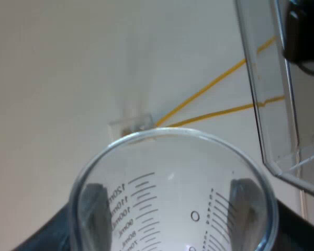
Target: Pour the beans into the coffee machine
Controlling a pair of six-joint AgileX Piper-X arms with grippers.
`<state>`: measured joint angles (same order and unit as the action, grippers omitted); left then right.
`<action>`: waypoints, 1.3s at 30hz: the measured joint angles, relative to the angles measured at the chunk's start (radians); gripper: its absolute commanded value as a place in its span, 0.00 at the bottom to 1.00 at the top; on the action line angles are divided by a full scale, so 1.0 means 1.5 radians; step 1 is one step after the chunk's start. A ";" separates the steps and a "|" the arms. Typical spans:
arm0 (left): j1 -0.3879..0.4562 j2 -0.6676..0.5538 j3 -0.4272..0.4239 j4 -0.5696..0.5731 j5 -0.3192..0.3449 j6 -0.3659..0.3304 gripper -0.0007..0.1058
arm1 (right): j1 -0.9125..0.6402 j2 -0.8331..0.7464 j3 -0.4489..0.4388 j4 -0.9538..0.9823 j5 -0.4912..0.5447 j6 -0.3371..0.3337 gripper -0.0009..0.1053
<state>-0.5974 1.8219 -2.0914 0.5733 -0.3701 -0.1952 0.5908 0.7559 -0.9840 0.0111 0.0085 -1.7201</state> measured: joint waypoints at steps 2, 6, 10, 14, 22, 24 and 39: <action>0.000 -0.001 0.000 0.000 -0.014 -0.044 0.30 | 0.000 0.000 0.000 0.000 0.000 0.000 0.59; 0.000 -0.014 0.000 0.000 -0.063 -0.126 0.30 | 0.000 0.000 0.000 0.006 -0.018 -0.002 0.59; 0.000 -0.032 0.000 0.000 -0.077 -0.193 0.30 | 0.000 0.000 0.000 0.011 -0.069 -0.013 0.59; 0.000 -0.047 0.000 0.000 -0.096 -0.257 0.30 | 0.000 0.000 0.000 0.025 -0.088 -0.014 0.59; 0.004 -0.105 0.000 0.053 -0.113 -0.414 0.30 | 0.000 0.000 0.000 0.031 -0.134 -0.014 0.59; 0.005 -0.120 0.000 0.075 -0.113 -0.453 0.30 | 0.000 0.000 0.000 0.043 -0.138 -0.014 0.59; 0.069 -0.215 0.000 0.254 0.017 -0.718 0.30 | 0.002 0.000 -0.029 0.127 -0.168 -0.053 0.59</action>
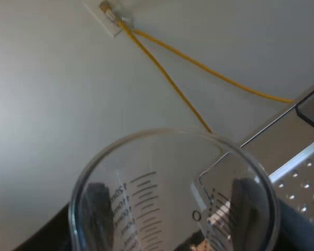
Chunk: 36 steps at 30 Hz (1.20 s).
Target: Pour the beans into the coffee machine
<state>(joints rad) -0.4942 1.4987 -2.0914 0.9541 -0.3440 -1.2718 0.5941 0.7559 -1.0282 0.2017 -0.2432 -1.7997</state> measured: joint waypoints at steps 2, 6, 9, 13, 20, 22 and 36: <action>0.020 -0.010 0.000 0.026 0.026 -0.024 0.30 | 0.029 0.000 -0.003 0.018 0.004 -0.011 0.59; 0.076 -0.030 0.000 0.091 0.107 -0.057 0.30 | 0.087 0.000 -0.004 0.018 0.051 -0.030 0.59; 0.116 -0.037 0.000 0.116 0.146 -0.070 0.30 | 0.123 0.000 -0.004 0.018 0.083 -0.036 0.59; 0.158 -0.047 0.011 0.131 0.199 -0.090 0.30 | 0.172 0.000 -0.004 0.020 0.131 -0.037 0.59; 0.167 -0.108 0.100 0.129 0.217 -0.088 0.30 | 0.225 0.002 -0.004 0.059 0.162 -0.041 0.59; 0.167 -0.145 0.161 0.107 0.220 -0.086 0.30 | 0.241 0.009 -0.004 0.062 0.175 -0.041 0.59; 0.198 -0.371 0.546 -0.092 0.229 -0.116 0.30 | 0.267 0.069 -0.004 0.063 0.205 -0.021 0.59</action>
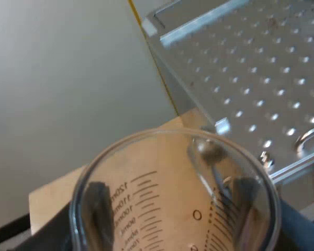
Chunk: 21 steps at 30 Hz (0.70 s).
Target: Pour the beans into the coffee machine
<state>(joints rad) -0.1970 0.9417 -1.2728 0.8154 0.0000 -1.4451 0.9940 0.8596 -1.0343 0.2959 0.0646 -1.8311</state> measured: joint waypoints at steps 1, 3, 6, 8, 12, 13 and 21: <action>0.013 -0.009 0.018 -0.009 0.009 -0.003 0.30 | 0.000 0.003 0.004 0.000 0.000 0.003 0.59; 0.022 -0.018 0.037 -0.021 0.017 -0.007 0.30 | 0.000 0.004 0.012 -0.005 0.000 0.004 0.59; 0.085 -0.047 0.113 -0.057 0.089 -0.026 0.30 | 0.000 0.011 0.040 -0.035 0.000 0.004 0.59; 0.111 -0.051 0.133 -0.071 0.126 -0.029 0.30 | 0.000 0.012 0.054 -0.051 0.000 0.010 0.59; 0.161 -0.053 0.177 -0.098 0.184 -0.032 0.30 | 0.000 0.012 0.092 -0.097 0.000 0.012 0.59; 0.172 -0.053 0.189 -0.106 0.203 -0.036 0.30 | 0.000 0.012 0.102 -0.106 0.000 0.014 0.59; 0.195 -0.053 0.259 -0.159 0.250 -0.053 0.30 | 0.000 0.013 0.159 -0.170 0.000 0.026 0.59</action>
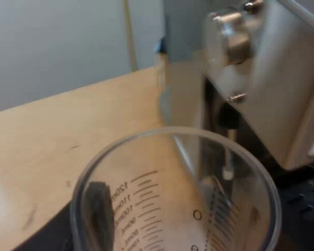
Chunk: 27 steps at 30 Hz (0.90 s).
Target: Pour the beans into the coffee machine
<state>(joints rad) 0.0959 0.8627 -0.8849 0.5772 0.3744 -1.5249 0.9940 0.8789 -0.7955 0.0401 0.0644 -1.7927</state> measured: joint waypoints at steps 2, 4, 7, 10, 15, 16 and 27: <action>0.000 0.000 0.019 -0.015 0.010 -0.002 0.30 | 0.000 0.000 0.010 -0.008 0.000 0.001 0.59; 0.000 0.001 0.047 -0.043 0.012 -0.002 0.30 | 0.000 0.000 0.019 -0.015 0.002 0.001 0.59; 0.000 0.001 0.081 -0.077 0.015 -0.007 0.30 | 0.000 0.004 0.022 -0.019 0.004 0.001 0.59; 0.000 0.001 0.117 -0.128 0.016 -0.018 0.30 | 0.000 0.021 0.022 -0.030 0.004 0.001 0.59; 0.000 0.001 0.175 -0.236 0.017 -0.037 0.30 | 0.000 0.063 0.022 -0.059 0.004 0.001 0.59; 0.000 0.001 0.183 -0.251 0.017 -0.037 0.30 | 0.000 0.076 0.022 -0.069 0.004 0.004 0.59; 0.000 0.000 0.323 -0.482 0.003 -0.041 0.30 | 0.000 0.152 0.022 -0.139 0.004 0.014 0.59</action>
<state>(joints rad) 0.0959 0.8626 -0.4011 -0.1462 0.3791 -1.5871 0.9940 1.1066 -0.7622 -0.1689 0.0710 -1.7719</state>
